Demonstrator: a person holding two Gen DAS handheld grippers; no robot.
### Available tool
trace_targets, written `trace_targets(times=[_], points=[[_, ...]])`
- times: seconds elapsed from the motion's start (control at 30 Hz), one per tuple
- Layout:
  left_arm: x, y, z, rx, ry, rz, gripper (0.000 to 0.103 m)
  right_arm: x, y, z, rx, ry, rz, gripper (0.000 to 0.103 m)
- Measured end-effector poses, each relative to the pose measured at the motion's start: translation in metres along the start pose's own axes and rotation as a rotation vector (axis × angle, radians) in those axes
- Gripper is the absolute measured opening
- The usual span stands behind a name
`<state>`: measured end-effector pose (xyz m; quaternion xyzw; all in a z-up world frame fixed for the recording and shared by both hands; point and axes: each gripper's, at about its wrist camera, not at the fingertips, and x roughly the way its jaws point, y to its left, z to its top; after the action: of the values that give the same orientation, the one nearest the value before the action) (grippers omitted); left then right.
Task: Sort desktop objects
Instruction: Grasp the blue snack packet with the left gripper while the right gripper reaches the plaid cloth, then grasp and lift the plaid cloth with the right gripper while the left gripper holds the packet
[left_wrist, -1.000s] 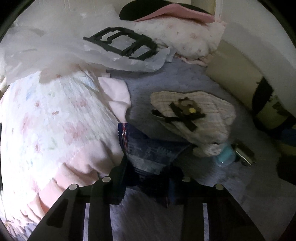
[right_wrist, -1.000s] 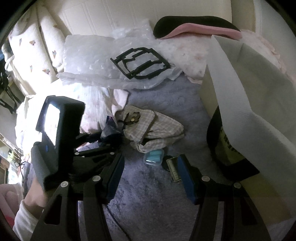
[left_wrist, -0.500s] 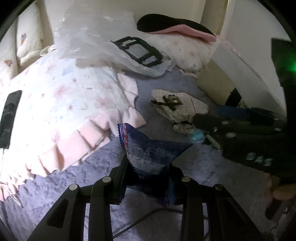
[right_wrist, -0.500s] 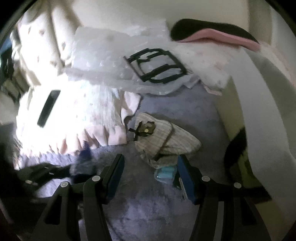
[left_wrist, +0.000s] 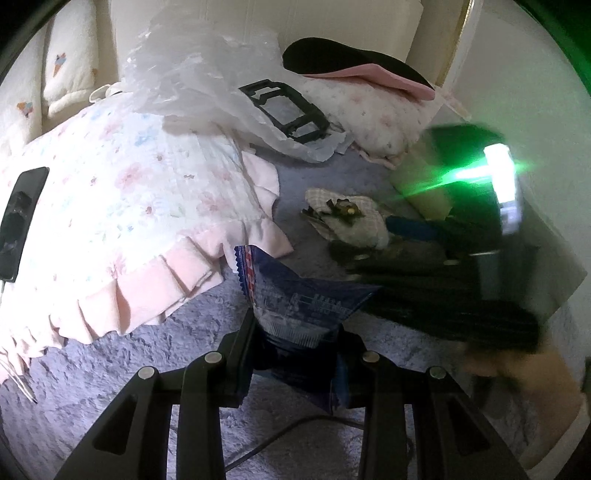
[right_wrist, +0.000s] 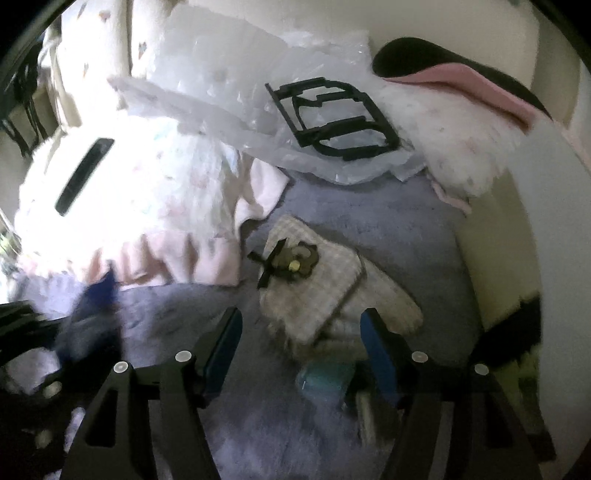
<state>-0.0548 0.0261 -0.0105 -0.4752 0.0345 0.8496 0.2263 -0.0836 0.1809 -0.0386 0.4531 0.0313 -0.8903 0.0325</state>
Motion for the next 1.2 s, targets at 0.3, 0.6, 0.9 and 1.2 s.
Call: trace_targets(times=[0.3, 0.6, 0.9, 1.2], points=[[0.008, 0.003, 0.002, -0.055, 0.031, 0.010, 0.032, 0.016, -0.001, -0.005, 0.011, -0.002, -0.167, 0.044], [-0.002, -0.013, 0.000, -0.037, 0.020, 0.012, 0.032, -0.040, -0.015, -0.015, 0.174, -0.085, -0.005, 0.040], [-0.036, -0.032, 0.029, -0.036, -0.042, 0.011, 0.032, -0.092, -0.014, -0.005, 0.207, -0.159, 0.057, 0.039], [-0.066, -0.062, 0.054, 0.030, -0.072, 0.034, 0.032, -0.135, -0.038, 0.005, 0.280, -0.270, 0.107, 0.039]])
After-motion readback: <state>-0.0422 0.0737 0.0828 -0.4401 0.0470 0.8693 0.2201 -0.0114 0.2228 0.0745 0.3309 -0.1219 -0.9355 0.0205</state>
